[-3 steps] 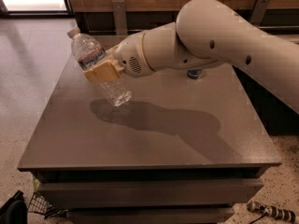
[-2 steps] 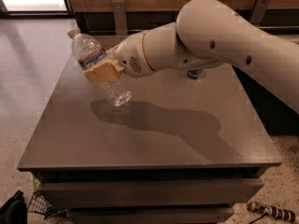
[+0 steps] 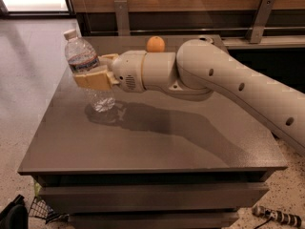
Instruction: Place water bottle upright
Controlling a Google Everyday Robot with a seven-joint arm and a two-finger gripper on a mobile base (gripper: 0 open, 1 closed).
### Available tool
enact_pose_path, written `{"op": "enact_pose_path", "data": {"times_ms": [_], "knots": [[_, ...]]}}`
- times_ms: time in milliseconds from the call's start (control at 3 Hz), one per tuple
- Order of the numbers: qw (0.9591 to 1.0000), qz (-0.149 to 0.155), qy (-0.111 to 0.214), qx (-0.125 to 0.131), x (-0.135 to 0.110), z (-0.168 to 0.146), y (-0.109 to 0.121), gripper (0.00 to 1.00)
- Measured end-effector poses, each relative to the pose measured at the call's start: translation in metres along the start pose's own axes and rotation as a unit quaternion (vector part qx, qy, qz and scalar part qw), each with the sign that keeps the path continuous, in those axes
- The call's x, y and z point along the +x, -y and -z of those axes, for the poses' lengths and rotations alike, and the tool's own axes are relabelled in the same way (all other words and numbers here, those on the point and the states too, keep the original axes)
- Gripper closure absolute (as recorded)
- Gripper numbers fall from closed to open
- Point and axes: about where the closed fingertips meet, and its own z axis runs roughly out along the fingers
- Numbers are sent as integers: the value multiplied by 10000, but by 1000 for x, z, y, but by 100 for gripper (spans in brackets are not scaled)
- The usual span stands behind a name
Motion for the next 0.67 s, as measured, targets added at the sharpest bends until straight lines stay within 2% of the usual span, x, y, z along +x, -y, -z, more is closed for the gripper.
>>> {"op": "enact_pose_path", "data": {"times_ms": [333, 667], "knots": [[9994, 143, 320, -72, -4, -7, -9, 100], [9984, 216, 519, 17, 4, -4, -19, 100]]}}
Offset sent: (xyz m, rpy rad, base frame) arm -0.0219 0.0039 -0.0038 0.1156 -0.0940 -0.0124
